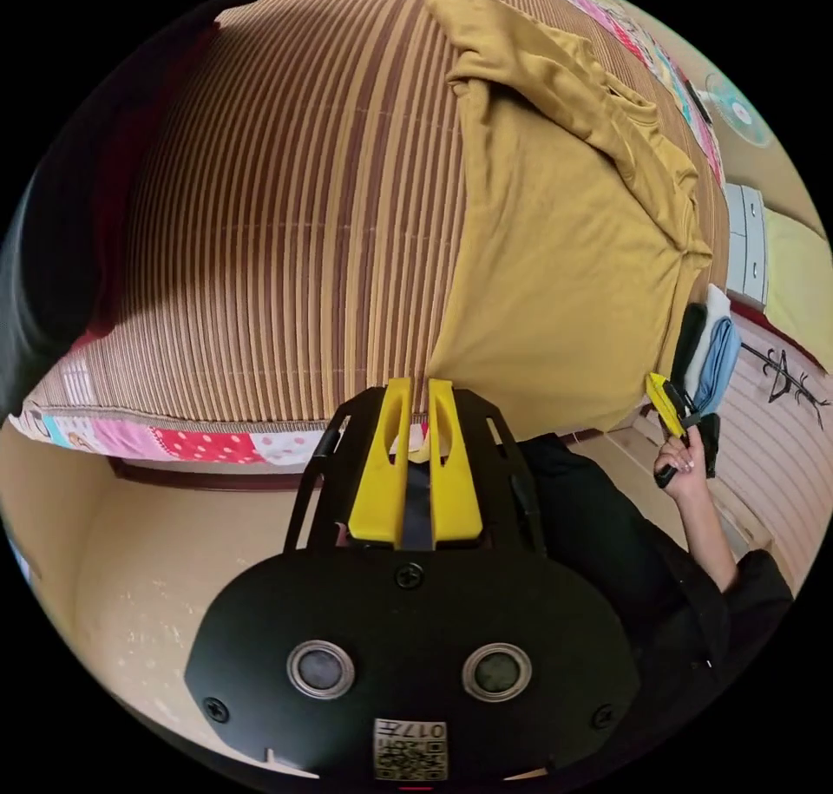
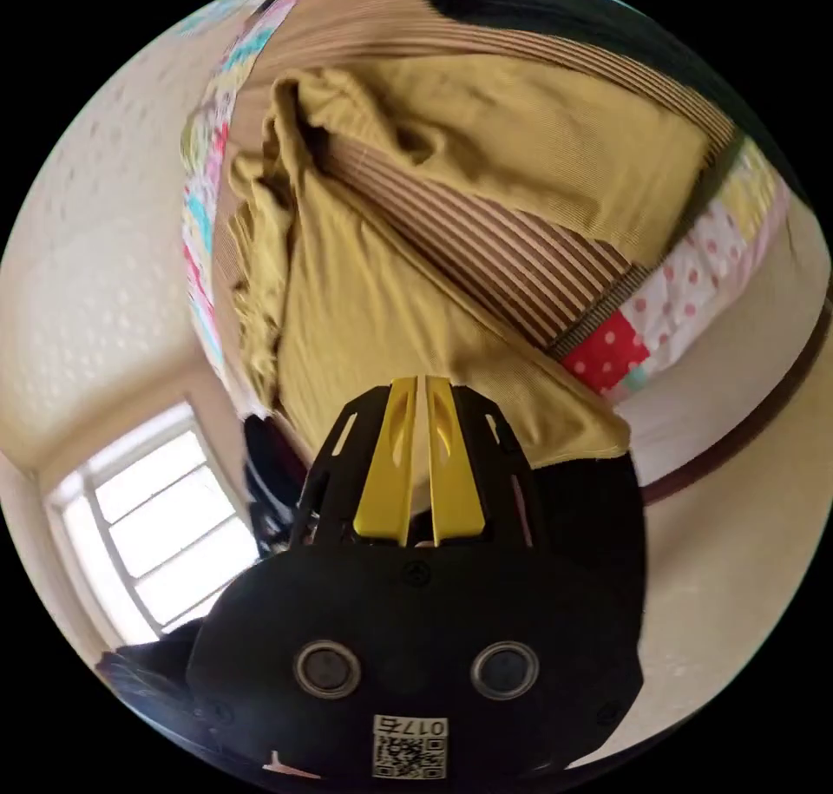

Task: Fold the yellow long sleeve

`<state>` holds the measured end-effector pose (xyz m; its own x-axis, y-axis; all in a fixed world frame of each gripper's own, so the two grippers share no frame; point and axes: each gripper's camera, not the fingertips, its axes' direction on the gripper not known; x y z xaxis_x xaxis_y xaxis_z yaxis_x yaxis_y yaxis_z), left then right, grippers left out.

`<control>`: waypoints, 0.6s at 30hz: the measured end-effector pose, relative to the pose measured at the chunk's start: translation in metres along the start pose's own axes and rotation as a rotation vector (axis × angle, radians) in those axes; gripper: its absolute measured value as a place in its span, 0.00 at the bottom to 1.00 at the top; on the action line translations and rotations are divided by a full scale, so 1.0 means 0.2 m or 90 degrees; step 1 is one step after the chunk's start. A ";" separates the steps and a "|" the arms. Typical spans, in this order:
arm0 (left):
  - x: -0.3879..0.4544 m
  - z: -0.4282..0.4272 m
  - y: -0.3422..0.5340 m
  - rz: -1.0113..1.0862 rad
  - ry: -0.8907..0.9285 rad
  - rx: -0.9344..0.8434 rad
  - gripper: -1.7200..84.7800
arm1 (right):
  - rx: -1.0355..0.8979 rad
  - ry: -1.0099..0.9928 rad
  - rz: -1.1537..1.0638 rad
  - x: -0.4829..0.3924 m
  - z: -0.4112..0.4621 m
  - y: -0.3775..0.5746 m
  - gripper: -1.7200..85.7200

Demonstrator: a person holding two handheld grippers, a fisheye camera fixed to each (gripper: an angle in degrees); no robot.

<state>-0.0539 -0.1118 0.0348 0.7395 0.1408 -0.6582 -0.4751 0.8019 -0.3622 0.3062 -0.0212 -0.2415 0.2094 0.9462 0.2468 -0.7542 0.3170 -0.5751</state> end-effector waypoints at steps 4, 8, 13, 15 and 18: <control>-0.09 0.00 0.10 -0.067 0.031 0.004 0.04 | 0.167 -0.277 0.208 0.32 -0.20 0.01 0.13; -0.09 0.00 0.22 -0.103 0.034 0.009 0.05 | 0.191 -0.291 0.275 0.42 -0.26 -0.10 0.14; -0.01 0.01 0.31 -0.113 0.014 -0.001 0.03 | 0.225 -0.350 0.321 0.47 -0.29 -0.21 0.08; 0.02 0.01 0.33 -0.115 0.012 0.000 0.02 | 0.248 -0.355 0.326 0.42 -0.38 -0.25 0.06; 0.06 -0.01 0.36 -0.118 0.015 0.004 0.02 | 0.209 -0.296 0.155 0.08 -0.57 -0.38 0.05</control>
<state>-0.0800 -0.0541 0.0000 0.8025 -0.0237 -0.5962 -0.3288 0.8161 -0.4752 0.4366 -0.0225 -0.2826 -0.2302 0.8375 0.4955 -0.9136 -0.0106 -0.4065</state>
